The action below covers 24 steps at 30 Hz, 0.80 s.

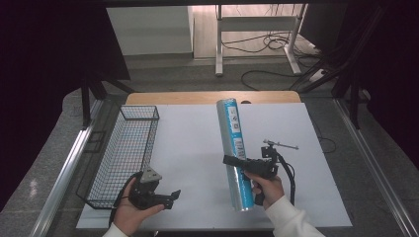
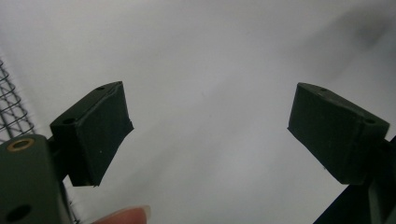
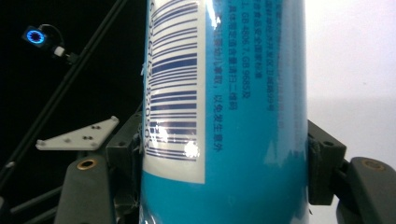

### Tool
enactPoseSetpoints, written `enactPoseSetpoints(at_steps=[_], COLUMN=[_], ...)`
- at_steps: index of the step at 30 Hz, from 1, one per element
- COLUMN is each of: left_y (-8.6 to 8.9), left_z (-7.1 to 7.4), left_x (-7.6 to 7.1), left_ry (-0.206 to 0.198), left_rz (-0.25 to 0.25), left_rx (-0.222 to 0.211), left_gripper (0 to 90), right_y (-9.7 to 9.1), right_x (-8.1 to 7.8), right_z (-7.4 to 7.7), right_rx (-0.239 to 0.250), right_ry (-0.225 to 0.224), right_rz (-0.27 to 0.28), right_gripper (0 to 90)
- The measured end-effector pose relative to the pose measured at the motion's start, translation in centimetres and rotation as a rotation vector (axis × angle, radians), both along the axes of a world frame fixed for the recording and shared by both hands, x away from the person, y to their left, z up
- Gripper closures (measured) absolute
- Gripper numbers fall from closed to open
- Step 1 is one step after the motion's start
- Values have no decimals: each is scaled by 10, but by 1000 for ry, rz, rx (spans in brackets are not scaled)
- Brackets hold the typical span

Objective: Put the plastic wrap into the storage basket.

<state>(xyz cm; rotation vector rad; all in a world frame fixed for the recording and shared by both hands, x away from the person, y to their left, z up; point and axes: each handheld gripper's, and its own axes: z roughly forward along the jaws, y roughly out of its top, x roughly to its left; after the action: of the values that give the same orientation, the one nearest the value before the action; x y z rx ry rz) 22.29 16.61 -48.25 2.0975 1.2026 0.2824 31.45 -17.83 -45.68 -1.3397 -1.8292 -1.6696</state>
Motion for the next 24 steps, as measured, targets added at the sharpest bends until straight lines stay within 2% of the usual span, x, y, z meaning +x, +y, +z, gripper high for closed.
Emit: enactPoseSetpoints(at_steps=[2,4,6,9,11,13,15,19,22,24], left_y=[-2,-3,-3,-3,-3,-4,-6,-11,-17,-20], left_z=[3,8,11,15,19,23,28,38,46,52], left_x=[2,4,7,11,14,18,21,32,44,51], left_ry=[-3,-9,-5,4,4,2,0,15,33,40], left_rz=[-4,-1,7,14,20,25,28,45,32,26], left_rx=[-17,-40,-75,-117,-143,-169,-187,-275,-361,-401], left_gripper=[126,126,125,125,124,124,123,107,104,108], right_y=[0,0,0,-1,-3,-4,-4,-1,0,1], right_x=[-2,-5,-7,-12,-15,-18,-19,-20,-19,-20], right_z=[-2,-3,-2,-1,-2,-3,-6,-10,-11,-11], right_rx=[2,46,63,71,87,83,73,59,52,57], right_ry=[-1,11,8,-13,-6,8,1,9,3,0], right_rz=[-10,-23,-38,-57,-70,-76,-75,-63,-58,-58], right_gripper=[318,318,318,318,318,318,318,318,318,318])
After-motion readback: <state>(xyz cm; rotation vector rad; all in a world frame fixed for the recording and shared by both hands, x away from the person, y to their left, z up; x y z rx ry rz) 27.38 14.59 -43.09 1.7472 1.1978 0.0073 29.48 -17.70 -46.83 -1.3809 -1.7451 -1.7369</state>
